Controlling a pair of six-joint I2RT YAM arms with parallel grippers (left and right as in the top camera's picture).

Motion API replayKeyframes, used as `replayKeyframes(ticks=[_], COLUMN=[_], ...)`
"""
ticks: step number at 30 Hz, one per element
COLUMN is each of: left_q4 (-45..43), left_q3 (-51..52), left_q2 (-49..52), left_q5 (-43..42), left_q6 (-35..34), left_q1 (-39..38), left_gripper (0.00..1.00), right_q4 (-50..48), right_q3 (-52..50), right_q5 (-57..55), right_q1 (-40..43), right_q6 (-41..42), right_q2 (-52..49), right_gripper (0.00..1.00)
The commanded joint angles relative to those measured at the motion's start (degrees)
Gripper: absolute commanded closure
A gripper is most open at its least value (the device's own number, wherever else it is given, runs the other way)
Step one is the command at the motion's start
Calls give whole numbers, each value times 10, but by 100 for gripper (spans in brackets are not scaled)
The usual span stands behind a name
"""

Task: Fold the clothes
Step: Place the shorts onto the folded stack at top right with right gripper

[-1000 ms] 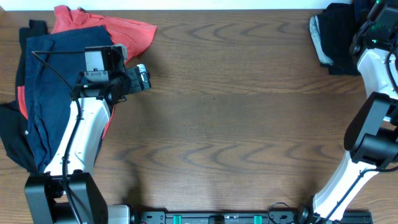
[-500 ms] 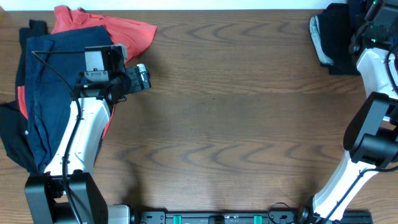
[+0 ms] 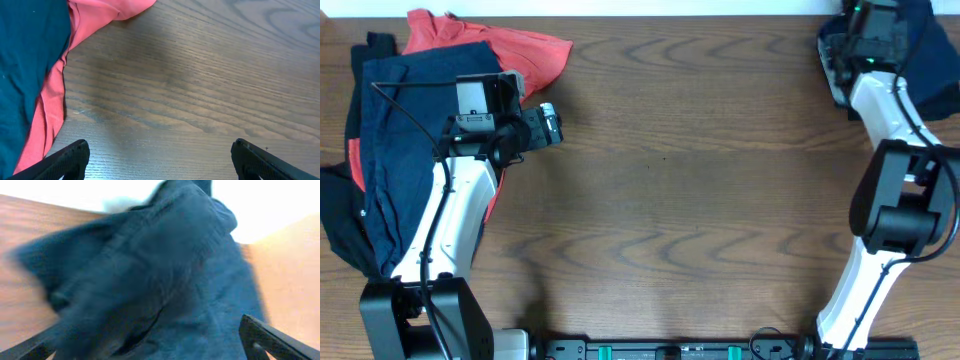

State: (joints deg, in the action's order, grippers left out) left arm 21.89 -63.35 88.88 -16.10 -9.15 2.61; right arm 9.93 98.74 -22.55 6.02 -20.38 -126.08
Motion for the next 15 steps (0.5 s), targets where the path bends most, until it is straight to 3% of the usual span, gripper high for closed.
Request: replayKeyframes(ticks=[1, 8, 15], left_q4=[1, 2, 3], left_q3=[1, 1, 1], left_q2=[9, 9, 10], left_q5=[8, 8, 8], left_q6=[5, 5, 5], left_q1=[2, 2, 2], left_gripper=[8, 8, 8], right_q4=[30, 71, 1], right_q3=[18, 19, 19], right_q5=[1, 26, 109], right_q1=[-46, -95, -36], right_q6=[38, 117, 212], right_q2=[32, 88, 96], right_gripper=[1, 1, 1])
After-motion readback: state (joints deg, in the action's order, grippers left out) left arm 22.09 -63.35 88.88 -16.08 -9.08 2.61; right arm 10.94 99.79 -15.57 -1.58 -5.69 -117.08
